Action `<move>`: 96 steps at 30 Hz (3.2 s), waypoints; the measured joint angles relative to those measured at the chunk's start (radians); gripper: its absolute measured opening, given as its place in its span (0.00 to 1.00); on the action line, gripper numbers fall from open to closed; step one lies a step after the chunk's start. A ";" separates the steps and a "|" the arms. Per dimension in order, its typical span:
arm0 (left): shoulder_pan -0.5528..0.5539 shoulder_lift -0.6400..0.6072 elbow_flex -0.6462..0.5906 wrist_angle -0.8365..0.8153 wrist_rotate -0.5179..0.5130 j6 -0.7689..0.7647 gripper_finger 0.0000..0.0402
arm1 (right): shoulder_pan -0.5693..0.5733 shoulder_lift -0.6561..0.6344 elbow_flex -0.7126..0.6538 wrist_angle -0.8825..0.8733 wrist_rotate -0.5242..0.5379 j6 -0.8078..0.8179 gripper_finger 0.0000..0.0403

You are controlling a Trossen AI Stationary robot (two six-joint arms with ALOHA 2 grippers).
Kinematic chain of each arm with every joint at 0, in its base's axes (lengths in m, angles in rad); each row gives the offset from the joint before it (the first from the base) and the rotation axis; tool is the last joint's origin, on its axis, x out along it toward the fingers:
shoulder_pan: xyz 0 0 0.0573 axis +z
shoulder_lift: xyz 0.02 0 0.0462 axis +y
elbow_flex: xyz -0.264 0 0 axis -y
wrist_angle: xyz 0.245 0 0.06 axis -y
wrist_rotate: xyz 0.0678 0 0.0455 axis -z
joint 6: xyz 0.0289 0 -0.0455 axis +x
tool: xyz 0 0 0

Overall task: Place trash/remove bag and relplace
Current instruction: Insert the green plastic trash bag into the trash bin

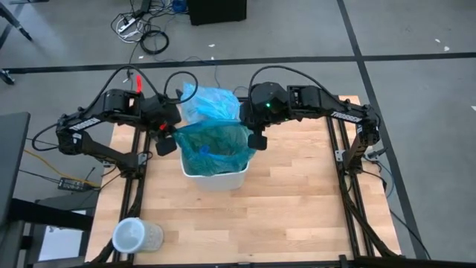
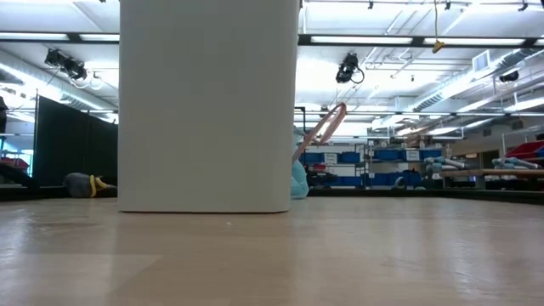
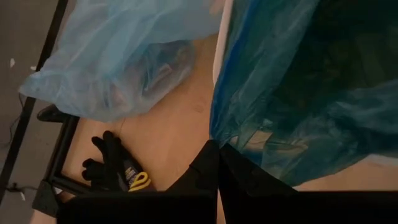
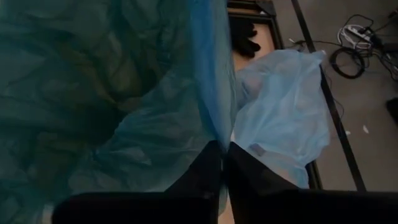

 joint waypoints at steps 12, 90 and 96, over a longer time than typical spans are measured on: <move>0.000 -0.003 -0.008 0.000 -0.028 0.015 0.02 | -0.058 -0.001 -0.094 0.060 -0.047 0.025 0.00; 0.000 -0.109 -0.282 0.336 0.363 -0.120 0.02 | 0.118 0.036 0.184 -0.146 -0.283 -0.201 0.49; 0.000 -0.109 -0.282 0.404 0.360 -0.143 0.02 | 0.124 0.034 0.185 -0.066 -0.278 -0.197 0.49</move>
